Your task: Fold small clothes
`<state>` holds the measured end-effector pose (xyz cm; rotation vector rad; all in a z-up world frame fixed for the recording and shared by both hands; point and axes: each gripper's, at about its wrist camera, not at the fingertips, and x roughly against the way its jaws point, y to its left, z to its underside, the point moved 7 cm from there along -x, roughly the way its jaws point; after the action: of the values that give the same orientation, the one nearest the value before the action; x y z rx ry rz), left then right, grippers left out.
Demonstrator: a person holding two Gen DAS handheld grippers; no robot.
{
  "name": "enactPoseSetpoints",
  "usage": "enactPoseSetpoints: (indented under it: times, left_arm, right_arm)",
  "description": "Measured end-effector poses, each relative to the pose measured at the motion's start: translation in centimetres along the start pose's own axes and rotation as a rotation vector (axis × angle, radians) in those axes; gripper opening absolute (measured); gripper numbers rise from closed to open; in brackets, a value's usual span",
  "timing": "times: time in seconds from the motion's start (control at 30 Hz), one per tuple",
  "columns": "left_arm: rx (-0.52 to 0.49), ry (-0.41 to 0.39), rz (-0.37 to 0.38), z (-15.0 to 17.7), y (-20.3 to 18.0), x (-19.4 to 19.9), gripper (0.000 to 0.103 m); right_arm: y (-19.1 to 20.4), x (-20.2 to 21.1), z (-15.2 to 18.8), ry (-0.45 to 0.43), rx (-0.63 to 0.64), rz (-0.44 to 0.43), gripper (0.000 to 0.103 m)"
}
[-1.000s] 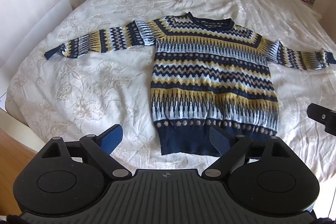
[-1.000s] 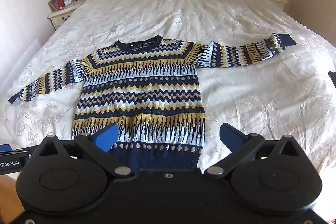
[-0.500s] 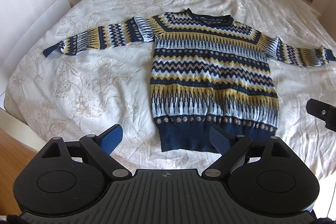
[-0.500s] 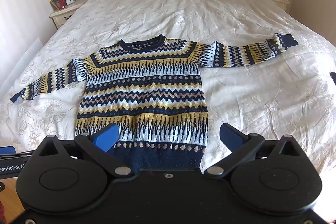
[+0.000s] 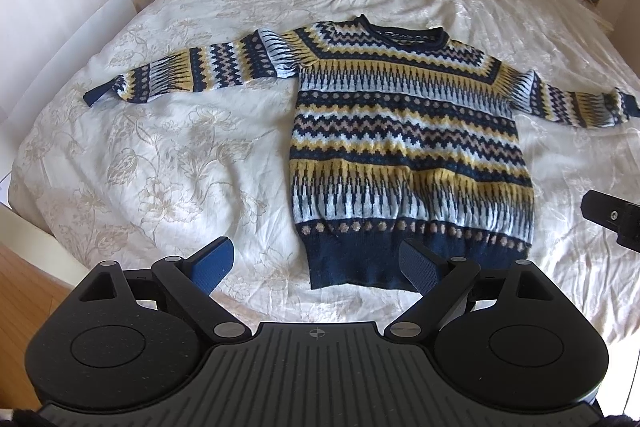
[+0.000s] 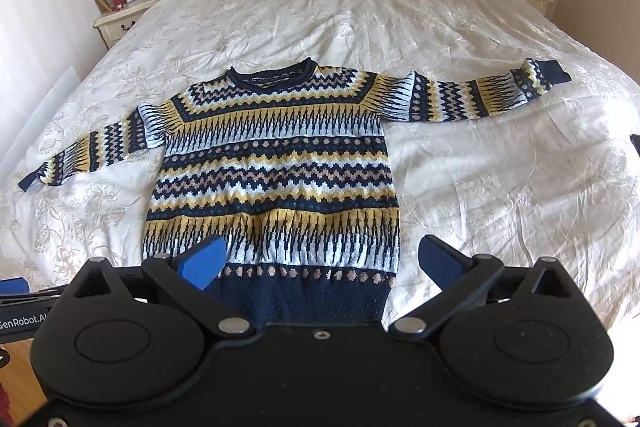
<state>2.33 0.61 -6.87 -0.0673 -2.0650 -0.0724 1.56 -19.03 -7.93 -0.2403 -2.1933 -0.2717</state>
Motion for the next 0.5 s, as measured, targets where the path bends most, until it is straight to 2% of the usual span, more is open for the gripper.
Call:
enactPoseSetpoints:
  times: [0.5]
  left_arm:
    - [0.005,0.012,-0.002,-0.06,0.46,-0.72,0.090]
  right_arm:
    - [0.17,-0.25,-0.12,0.001,-0.002,0.000,0.102]
